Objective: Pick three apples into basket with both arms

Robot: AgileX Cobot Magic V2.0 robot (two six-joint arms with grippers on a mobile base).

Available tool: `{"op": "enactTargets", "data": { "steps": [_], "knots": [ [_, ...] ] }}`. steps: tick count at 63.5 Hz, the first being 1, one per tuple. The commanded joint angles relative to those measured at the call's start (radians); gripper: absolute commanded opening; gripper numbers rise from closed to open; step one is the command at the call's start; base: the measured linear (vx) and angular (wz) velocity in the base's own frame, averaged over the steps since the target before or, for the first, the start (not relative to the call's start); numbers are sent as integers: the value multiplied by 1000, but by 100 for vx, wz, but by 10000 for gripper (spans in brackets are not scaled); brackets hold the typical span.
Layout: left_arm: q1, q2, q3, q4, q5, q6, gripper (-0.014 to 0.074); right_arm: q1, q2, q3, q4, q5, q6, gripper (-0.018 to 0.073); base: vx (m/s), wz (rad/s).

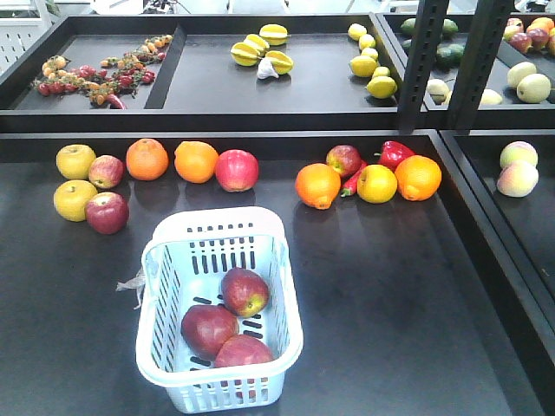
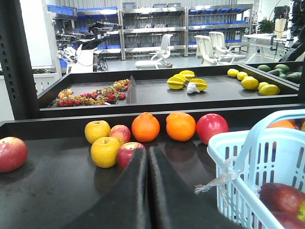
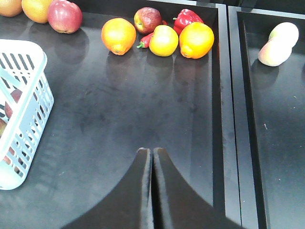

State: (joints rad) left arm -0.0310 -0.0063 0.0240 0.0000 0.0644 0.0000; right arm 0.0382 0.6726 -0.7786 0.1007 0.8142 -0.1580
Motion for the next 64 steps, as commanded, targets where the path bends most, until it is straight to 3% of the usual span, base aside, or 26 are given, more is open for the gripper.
{"op": "enactTargets", "data": {
  "steps": [1,64],
  "knots": [
    [2,-21,23,0,-81,-13,-8,-8,-2,-27,-4,-61,-5,-9,0,0],
    [2,-21,23,0,-74,-13,-6,-8,-6,-26,-4,-64,-5,-9,0,0]
  ]
}}
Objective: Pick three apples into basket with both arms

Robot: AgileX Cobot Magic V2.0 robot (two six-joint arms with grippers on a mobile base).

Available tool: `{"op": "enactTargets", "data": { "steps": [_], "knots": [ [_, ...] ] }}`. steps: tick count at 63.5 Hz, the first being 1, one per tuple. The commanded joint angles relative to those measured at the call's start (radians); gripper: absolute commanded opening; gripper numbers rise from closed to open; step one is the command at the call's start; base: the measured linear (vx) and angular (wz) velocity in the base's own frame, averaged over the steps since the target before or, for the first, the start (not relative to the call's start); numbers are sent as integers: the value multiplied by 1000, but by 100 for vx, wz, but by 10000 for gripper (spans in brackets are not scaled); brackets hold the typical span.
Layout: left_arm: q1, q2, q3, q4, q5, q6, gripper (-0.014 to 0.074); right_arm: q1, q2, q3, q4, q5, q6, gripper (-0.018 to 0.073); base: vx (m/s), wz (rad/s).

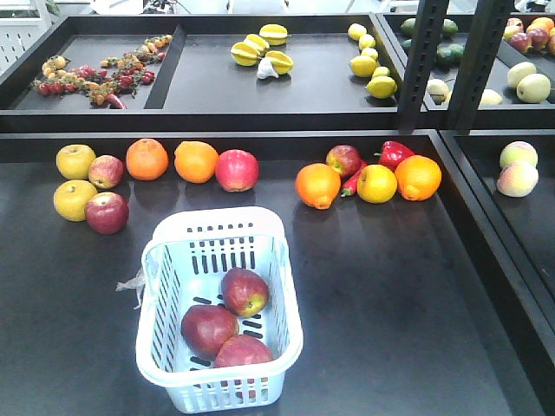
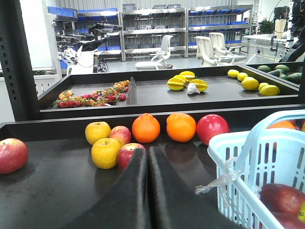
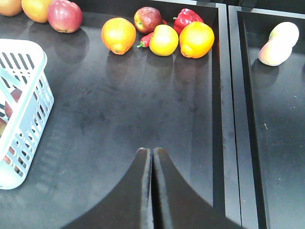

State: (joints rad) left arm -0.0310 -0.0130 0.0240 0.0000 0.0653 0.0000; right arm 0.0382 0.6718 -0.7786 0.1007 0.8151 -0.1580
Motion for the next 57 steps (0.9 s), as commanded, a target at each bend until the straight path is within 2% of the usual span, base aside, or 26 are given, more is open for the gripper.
{"op": "enactTargets", "data": {
  "steps": [1,10,16,46,51,57],
  "knots": [
    [2,-15,23,0,-75,-13,-6,-8,-8,-26,-4,-66,-4,-9,0,0],
    [2,-15,23,0,-75,-13,-6,-8,-46,-25,-4,-88,-4,-9,0,0],
    [2,-15,23,0,-75,-13,-6,-8,-103,21,-4,-174,-2,-9,0,0],
    [2,-15,23,0,-75,-13,-6,-8,-490,628,-17,-823,55,-9,0,0],
    [2,-15,23,0,-75,-13,-6,-8,-570,705,-22,-877,55,-9,0,0],
    [2,-15,23,0,-75,-13,-6,-8,-668,768,-22,-882,56,-9,0,0]
  ]
}}
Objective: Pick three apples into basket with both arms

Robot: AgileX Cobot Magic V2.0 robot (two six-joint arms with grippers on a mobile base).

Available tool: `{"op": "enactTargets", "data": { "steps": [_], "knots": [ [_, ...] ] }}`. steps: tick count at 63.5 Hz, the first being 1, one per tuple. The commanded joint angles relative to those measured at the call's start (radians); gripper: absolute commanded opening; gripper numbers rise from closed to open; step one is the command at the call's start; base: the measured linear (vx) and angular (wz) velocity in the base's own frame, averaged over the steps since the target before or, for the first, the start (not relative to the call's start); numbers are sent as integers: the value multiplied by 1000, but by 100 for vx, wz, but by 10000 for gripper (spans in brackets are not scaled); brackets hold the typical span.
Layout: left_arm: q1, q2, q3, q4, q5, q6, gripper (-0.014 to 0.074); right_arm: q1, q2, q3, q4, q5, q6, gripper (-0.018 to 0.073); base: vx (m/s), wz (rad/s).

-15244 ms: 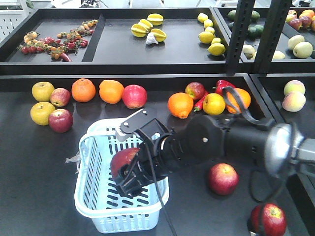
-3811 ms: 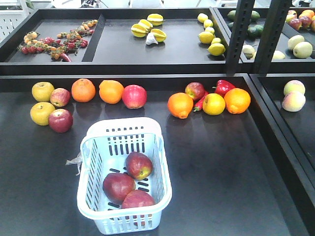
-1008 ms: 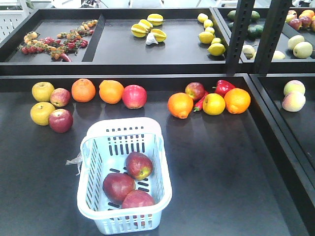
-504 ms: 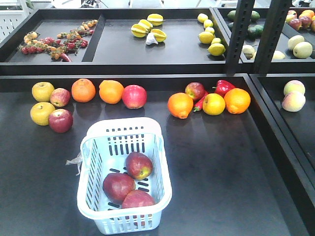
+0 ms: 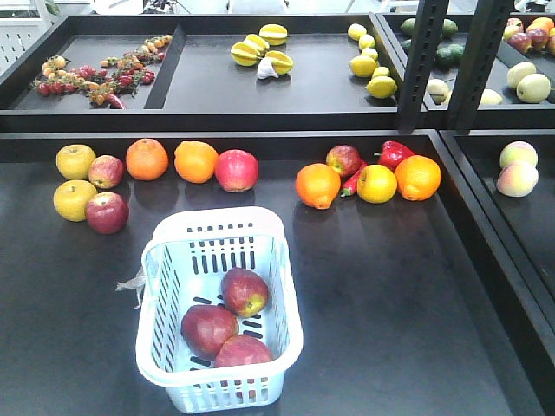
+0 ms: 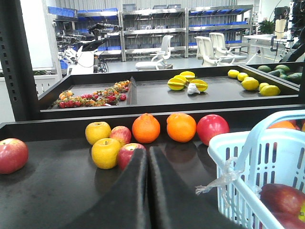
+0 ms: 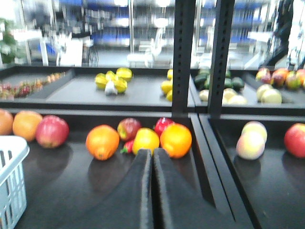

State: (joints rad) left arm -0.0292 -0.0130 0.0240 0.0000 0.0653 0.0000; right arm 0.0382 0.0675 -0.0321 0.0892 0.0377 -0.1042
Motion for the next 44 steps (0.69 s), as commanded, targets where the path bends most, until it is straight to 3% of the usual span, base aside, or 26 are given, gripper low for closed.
{"op": "enactTargets", "data": {
  "steps": [1,15,44],
  "knots": [
    [0,-15,23,0,-75,-13,-6,-8,-84,32,-11,-104,3,-9,0,0],
    [0,-14,23,0,-73,-13,-6,-7,-89,75,-89,-100,49,-9,0,0],
    [0,-14,23,0,-72,-13,-6,-7,-89,76,-89,-100,50,-9,0,0]
  ]
}}
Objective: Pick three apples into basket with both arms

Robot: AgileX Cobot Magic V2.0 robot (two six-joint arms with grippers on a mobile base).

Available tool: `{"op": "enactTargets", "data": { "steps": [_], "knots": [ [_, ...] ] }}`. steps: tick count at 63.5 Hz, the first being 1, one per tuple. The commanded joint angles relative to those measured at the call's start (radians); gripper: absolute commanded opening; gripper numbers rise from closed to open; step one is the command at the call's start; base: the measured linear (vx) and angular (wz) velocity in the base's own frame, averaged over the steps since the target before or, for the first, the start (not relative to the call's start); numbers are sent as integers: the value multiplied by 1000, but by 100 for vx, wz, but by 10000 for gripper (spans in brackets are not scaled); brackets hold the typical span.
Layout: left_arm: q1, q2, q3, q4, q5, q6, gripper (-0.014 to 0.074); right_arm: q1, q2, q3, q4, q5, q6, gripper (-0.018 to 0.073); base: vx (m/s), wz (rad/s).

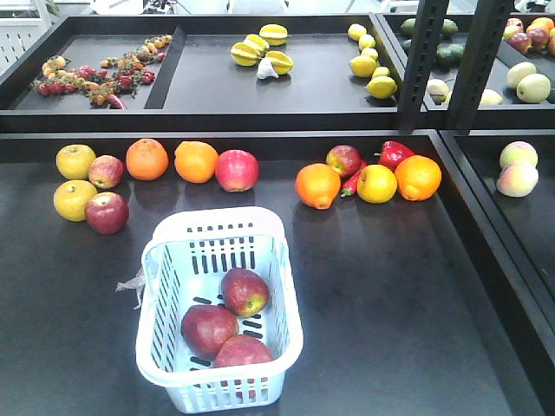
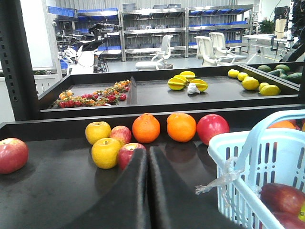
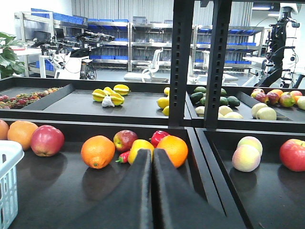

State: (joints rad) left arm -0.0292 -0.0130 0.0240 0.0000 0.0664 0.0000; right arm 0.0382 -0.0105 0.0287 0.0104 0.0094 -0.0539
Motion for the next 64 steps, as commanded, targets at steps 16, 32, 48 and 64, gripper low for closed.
{"op": "enactTargets", "data": {
  "steps": [16,32,48,64],
  "knots": [
    [0,-14,23,0,-73,-13,-6,-7,-11,15,-10,-55,0,-9,0,0],
    [0,-14,23,0,-73,-13,-6,-7,-11,15,-10,-36,0,-9,0,0],
    [0,-14,23,0,-73,-13,-6,-7,-11,15,-10,-36,0,-9,0,0],
    [0,-14,23,0,-73,-13,-6,-7,-11,15,-10,-36,0,-9,0,0]
  ]
}}
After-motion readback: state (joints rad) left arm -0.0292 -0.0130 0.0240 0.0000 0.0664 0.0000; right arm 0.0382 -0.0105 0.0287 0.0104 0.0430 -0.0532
